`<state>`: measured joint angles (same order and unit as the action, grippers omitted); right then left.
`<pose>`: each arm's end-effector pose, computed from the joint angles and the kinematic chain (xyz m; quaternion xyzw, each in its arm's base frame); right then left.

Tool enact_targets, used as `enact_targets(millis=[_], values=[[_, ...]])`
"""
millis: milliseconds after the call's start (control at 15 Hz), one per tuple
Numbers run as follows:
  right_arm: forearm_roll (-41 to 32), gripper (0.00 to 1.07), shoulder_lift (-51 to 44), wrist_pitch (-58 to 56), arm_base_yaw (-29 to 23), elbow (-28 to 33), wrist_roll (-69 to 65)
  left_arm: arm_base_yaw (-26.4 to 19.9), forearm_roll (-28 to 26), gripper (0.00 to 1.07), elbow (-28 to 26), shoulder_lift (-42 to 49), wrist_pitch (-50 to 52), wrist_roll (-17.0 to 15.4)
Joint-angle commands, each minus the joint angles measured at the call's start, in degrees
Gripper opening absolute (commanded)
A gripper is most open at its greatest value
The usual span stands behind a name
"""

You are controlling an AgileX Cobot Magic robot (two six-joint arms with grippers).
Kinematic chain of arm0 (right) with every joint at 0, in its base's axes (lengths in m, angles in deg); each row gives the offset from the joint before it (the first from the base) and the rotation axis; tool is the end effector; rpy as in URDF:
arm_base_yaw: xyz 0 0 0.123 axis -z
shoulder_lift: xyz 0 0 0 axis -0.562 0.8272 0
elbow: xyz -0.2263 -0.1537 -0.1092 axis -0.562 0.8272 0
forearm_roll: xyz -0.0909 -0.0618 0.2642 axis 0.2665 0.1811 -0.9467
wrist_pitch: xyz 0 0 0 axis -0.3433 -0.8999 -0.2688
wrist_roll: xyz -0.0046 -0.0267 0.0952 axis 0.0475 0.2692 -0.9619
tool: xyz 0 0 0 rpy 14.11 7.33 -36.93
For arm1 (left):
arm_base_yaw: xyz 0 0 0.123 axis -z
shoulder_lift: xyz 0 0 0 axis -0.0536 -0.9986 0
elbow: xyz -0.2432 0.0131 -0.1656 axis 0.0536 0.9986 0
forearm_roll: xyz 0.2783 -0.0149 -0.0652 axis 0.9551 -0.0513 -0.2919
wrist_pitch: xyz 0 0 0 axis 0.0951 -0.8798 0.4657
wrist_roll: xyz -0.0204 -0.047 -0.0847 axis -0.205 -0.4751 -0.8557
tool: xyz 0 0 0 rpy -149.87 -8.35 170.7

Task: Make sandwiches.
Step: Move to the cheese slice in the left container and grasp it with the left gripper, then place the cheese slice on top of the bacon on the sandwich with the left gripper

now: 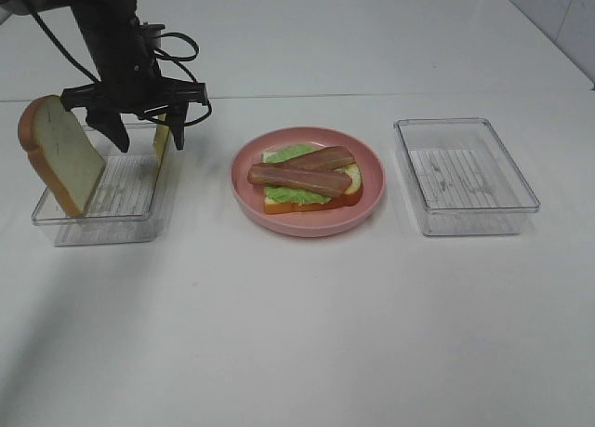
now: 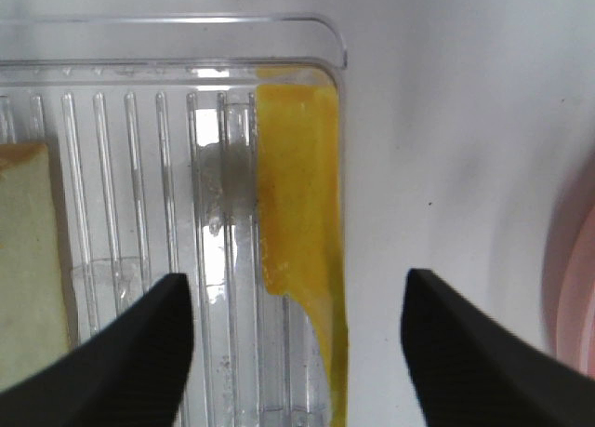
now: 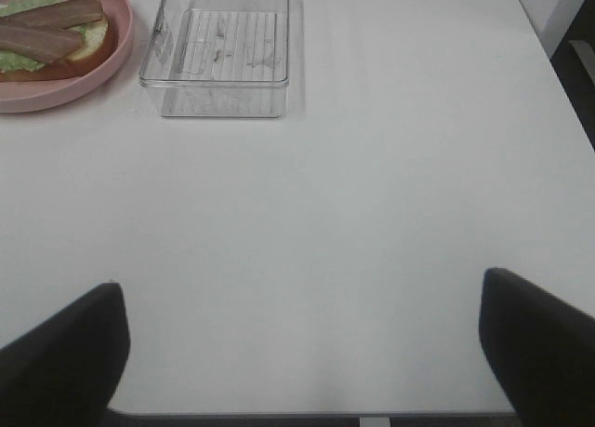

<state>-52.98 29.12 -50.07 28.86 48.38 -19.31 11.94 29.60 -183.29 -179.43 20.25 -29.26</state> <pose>0.0259 -0.0031 0.2723 -0.0245 0.8754 -0.0003 0.4829 0.5259 -0.1402 0.1477 -0.0395 0.9941 -0.0266 0.0978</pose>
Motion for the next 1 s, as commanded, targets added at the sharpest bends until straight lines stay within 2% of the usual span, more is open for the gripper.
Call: enact_targets(millis=[67, 200, 333, 467, 800, 1000], values=[[0.2, 0.99, -1.8, 0.6, 0.4, 0.2, 0.7, -0.1, -0.5, 0.27, 0.2, -0.1, 1.7, -0.5], [0.2, 0.99, -1.8, 0.6, 0.4, 0.2, 0.7, -0.1, -0.5, 0.08, 0.2, -0.1, 2.2, -0.6], [0.2, 0.99, -1.8, 0.6, 0.4, 0.2, 0.7, -0.1, -0.5, 0.0, 0.2, -0.1, 2.6, -0.6], [0.2, 0.99, -1.8, 0.6, 0.4, 0.2, 0.7, -0.1, -0.5, 0.0, 0.2, -0.1, 2.6, -1.8], [0.2, 0.99, -1.8, 0.6, 0.4, 0.2, 0.7, -0.1, -0.5, 0.0, 0.2, 2.6, 0.7, -1.4], [0.2, 0.99, -1.8, 0.6, 0.4, 0.2, 0.7, 0.0, -1.4, 0.0, -3.9, 3.9, -4.6, -0.6]])
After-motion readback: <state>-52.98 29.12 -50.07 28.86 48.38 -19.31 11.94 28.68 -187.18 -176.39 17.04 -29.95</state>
